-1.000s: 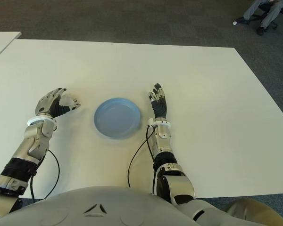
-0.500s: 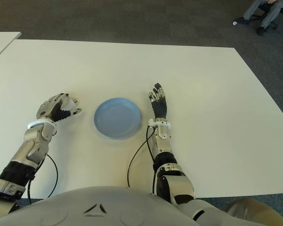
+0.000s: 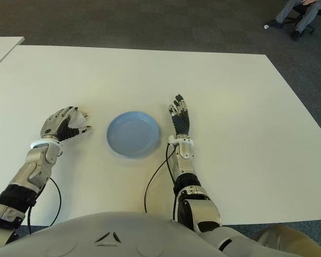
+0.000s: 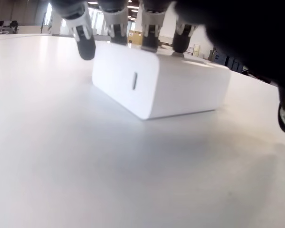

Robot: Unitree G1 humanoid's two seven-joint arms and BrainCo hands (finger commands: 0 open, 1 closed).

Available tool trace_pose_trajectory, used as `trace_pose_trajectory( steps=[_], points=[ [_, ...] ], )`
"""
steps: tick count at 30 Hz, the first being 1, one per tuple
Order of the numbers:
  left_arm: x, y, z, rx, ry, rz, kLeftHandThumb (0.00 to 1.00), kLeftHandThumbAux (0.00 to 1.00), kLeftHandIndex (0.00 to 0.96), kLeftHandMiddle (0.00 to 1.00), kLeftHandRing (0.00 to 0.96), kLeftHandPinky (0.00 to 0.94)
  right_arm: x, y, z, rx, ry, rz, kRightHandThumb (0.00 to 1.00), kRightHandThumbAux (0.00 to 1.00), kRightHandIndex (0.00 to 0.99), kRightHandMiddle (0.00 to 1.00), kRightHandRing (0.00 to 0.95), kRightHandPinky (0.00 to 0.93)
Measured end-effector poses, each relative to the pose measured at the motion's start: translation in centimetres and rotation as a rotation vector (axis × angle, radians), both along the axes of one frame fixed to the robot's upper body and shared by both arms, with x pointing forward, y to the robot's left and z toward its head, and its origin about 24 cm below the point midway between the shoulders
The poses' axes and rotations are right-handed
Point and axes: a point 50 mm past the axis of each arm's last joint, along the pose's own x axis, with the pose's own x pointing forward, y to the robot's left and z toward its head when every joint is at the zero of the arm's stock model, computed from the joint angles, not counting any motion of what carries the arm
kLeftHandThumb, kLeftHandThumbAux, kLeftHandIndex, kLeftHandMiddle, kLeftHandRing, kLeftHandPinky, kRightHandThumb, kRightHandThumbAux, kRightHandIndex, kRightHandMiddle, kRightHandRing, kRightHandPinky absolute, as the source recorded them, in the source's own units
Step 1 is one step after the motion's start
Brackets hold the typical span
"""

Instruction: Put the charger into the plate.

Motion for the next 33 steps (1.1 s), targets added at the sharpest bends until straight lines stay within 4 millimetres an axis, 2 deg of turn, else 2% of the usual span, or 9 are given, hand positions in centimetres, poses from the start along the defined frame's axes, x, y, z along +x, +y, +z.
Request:
trace_pose_trajectory(
  steps=[10,18,26,29,33],
  points=[
    [0.1,0.7,-0.5,0.025,-0.036,-0.053,0.236,0.355,0.000,0.002,0.025,0.109,0.0,0.0,0.0,0.002,-0.004,0.002,0.006,0.573,0.013,0.075,0.053,0.063],
    [-0.1,1.3,-0.6,0.042,-0.068,-0.085,0.259,0.371,0.000,0.013,0.049,0.154,0.0,-0.1,0.0,0.009,-0.005,-0.003,0.000,0.559,0.023,0.088,0.065,0.080],
    [-0.3,1.6,-0.7,0.046,-0.092,-0.137,0.372,0.423,0.008,0.069,0.124,0.306,0.0,-0.2,0.1,0.012,-0.007,-0.006,0.000,0.570,0.028,0.087,0.067,0.082],
    [-0.4,1.9,-0.8,0.046,-0.117,-0.150,0.451,0.442,0.028,0.123,0.200,0.363,0.0,-0.2,0.1,0.012,-0.007,-0.005,0.000,0.573,0.025,0.086,0.066,0.081],
    [-0.5,2.4,-1.0,0.049,-0.157,-0.153,0.502,0.458,0.047,0.178,0.269,0.407,0.0,-0.2,0.1,0.012,-0.008,-0.005,0.000,0.574,0.023,0.085,0.065,0.079]
  ],
)
